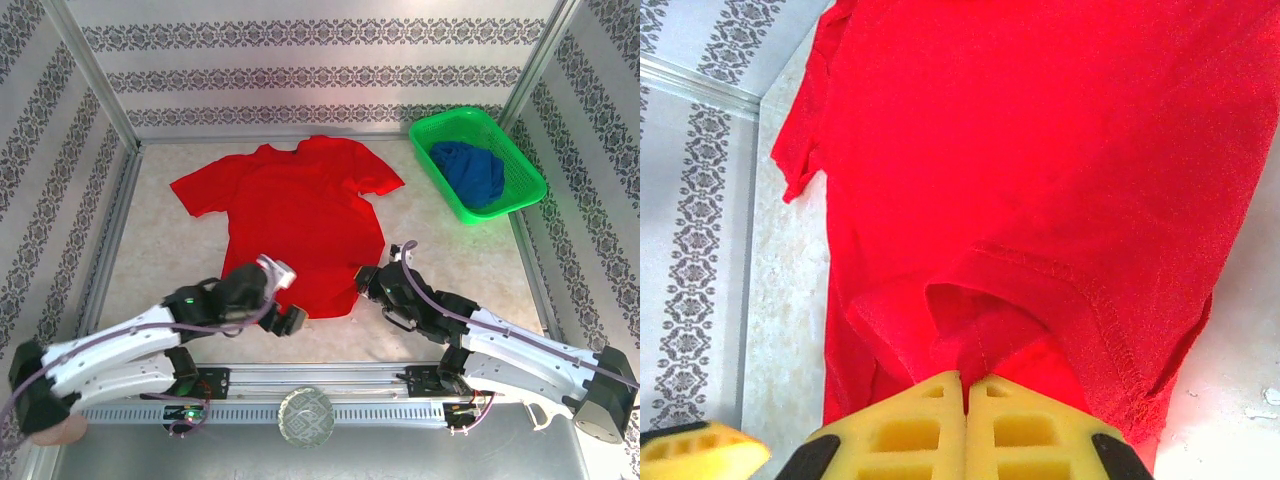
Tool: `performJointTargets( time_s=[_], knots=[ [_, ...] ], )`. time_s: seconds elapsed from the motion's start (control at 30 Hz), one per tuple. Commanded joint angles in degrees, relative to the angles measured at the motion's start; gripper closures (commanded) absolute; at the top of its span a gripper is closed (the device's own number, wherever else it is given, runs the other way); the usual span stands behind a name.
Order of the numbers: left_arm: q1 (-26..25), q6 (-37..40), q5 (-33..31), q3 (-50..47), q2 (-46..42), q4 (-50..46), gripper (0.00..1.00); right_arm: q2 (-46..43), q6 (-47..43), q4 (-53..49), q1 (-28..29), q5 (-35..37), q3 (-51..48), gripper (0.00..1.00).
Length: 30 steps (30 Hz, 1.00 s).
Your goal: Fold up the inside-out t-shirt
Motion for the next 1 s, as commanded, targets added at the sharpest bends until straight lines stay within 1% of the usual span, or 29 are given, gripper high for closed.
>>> performJointTargets(
  time_s=[0.0, 0.07, 0.17, 0.3, 0.43, 0.5, 0.53, 0.57, 0.63, 0.67, 0.7, 0.73, 0.77, 0.8, 0.83, 0.9, 0.93, 0.97],
  knots=[
    [-7.75, 7.29, -18.67, 4.40, 10.06, 4.15, 0.01, 0.08, -1.05, 0.02, -0.47, -0.33, 2.12, 1.00],
    [-9.90, 9.10, -22.62, 6.11, 16.16, 6.29, 0.01, 0.00, -1.03, -0.24, -0.52, -0.21, 2.41, 1.00],
    [-10.62, 10.06, -25.55, 7.43, 21.80, 9.94, 0.01, -0.56, -0.89, -0.60, -0.56, -0.12, 2.41, 1.00],
    [-10.67, 10.11, -28.95, 8.04, 25.34, 13.77, 0.01, -1.70, -0.44, -0.74, -0.56, -0.06, 2.06, 1.00],
    [-10.41, 10.02, -32.52, 8.15, 28.04, 15.33, 0.01, -2.85, -0.46, -1.64, -0.56, -0.03, 2.02, 1.00],
    [-9.19, 9.54, -33.85, 7.52, 28.83, 16.01, 0.01, -3.57, -0.41, -2.19, -0.65, 0.23, 1.81, 1.00],
    [-8.23, 9.23, -33.56, 7.01, 28.79, 16.16, 0.04, -3.90, -0.32, -2.30, -0.65, 0.35, 1.63, 1.00],
    [-6.92, 8.93, -32.63, 6.37, 28.30, 16.31, 0.10, -4.25, -0.12, -2.38, -0.65, 0.49, 1.24, 1.00],
    [-4.91, 9.12, -30.92, 4.90, 26.13, 16.98, 0.29, -5.02, 0.30, -2.67, -0.80, 0.83, 0.38, 1.00],
    [-3.89, 9.47, -29.92, 4.12, 24.19, 17.10, 0.42, -5.47, 0.57, -2.76, -0.82, 0.99, -0.21, 1.00],
    [-2.99, 10.05, -28.35, 3.58, 21.97, 17.19, 0.61, -5.94, 0.83, -2.76, -0.96, 1.15, -0.87, 1.00],
    [-2.04, 10.53, -26.39, 3.27, 19.98, 17.07, 0.74, -6.29, 1.06, -2.74, -0.95, 1.28, -1.51, 1.00],
    [-0.65, 10.93, -23.11, 3.48, 17.43, 16.14, 0.88, -6.67, 1.38, -2.64, -1.21, 1.47, -2.32, 1.00],
    [0.99, 10.44, -19.89, 4.17, 15.03, 14.64, 1.00, -7.02, 1.36, -2.28, -1.47, 1.56, -3.11, 1.00],
    [2.16, 10.16, -17.21, 4.81, 12.71, 13.39, 1.00, -7.37, 0.87, -1.80, -1.61, 1.65, -3.82, 1.00],
    [4.43, 10.08, -11.01, 7.66, 8.40, 10.12, 1.00, -8.77, -2.09, -0.87, -1.69, 2.22, -5.22, 0.71],
    [5.09, 10.06, -8.80, 9.31, 7.25, 8.21, 1.00, -9.69, -3.48, -0.57, -1.70, 1.88, -5.91, 0.63],
    [5.60, 10.35, -6.83, 11.97, 6.37, 5.76, 1.00, -11.02, -4.64, 0.14, -1.66, 1.03, -7.03, 0.58]
  ],
)
